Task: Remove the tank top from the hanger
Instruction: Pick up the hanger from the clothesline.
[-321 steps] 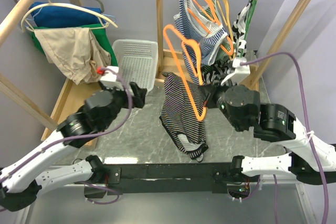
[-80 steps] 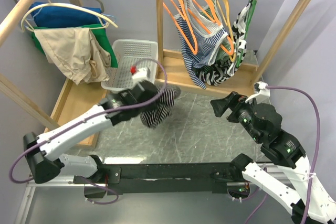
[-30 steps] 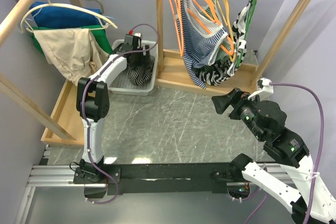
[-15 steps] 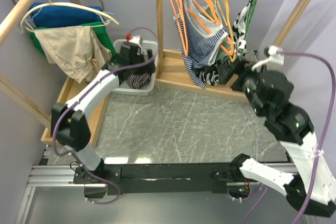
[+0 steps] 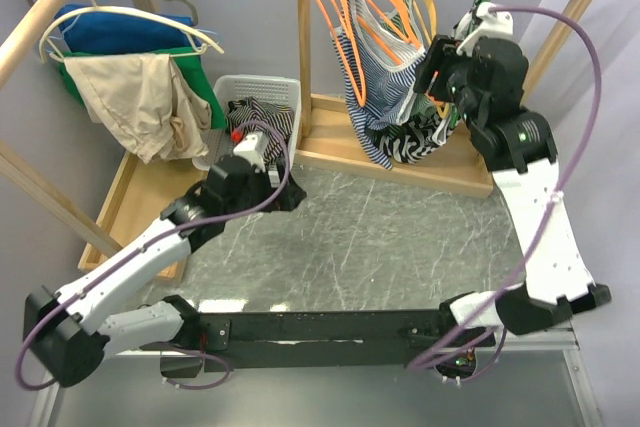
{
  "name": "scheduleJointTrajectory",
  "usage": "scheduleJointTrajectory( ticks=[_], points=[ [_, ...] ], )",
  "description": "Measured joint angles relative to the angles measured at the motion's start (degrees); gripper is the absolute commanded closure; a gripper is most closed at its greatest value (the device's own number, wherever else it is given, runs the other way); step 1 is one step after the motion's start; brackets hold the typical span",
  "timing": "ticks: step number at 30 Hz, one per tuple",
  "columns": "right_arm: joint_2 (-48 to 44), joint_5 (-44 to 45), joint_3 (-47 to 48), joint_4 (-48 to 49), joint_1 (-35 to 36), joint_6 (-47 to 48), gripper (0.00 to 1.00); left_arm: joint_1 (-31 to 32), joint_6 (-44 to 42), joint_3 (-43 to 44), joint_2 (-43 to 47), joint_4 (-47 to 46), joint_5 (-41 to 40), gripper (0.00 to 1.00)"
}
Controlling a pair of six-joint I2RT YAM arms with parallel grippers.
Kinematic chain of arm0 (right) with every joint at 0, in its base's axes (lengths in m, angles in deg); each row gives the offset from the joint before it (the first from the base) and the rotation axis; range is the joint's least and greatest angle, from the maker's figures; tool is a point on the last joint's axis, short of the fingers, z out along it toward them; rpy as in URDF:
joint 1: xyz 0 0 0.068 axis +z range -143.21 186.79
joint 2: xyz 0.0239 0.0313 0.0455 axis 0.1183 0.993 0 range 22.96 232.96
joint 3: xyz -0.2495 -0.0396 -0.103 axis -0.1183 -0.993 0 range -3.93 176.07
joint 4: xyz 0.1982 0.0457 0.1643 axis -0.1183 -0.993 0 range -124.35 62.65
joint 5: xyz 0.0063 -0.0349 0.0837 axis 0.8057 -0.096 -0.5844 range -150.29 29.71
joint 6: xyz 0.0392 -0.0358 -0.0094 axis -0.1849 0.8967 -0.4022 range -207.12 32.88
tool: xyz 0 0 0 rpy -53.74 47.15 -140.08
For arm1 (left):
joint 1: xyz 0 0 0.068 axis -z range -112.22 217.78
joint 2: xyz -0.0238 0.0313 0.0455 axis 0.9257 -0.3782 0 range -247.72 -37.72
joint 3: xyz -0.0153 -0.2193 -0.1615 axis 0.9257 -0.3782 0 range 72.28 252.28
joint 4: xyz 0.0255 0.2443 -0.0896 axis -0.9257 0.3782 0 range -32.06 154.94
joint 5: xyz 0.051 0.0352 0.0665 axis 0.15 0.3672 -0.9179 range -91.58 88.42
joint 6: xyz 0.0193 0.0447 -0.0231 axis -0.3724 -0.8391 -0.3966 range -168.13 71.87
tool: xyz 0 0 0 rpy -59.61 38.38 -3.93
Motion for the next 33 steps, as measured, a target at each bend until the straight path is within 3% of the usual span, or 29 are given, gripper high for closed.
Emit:
scheduleJointTrajectory(
  ticks=[10,12,23,27,29,31,33],
  points=[
    [6.2,-9.8,4.8,-1.2,-5.2,5.0,0.37,3.1,2.7,-6.4,3.0,-1.9,2.1,0.04],
    [6.8,-10.4,5.6,-1.3,-5.5,5.7,0.41,3.1,2.7,-6.4,2.4,-2.3,2.3,0.04],
    [10.7,-11.1,8.5,-2.9,-6.4,8.1,0.41,3.4,2.7,-6.4,-0.9,-3.0,3.2,0.04],
    [12.1,-11.2,8.8,-3.5,-6.7,8.4,0.46,3.5,2.7,-6.4,-0.9,-3.5,3.4,0.04],
    [12.8,-11.3,8.9,-3.6,-6.8,8.6,0.52,3.5,2.7,-6.4,-0.9,-3.5,3.4,0.04],
    [13.1,-11.7,8.9,-3.8,-6.9,8.8,0.65,3.5,2.7,-6.4,-0.9,-3.5,3.4,0.04],
    [13.2,-12.2,8.9,-4.0,-6.9,9.2,0.69,3.5,2.7,-6.4,-0.9,-3.5,3.4,0.04]
  ],
)
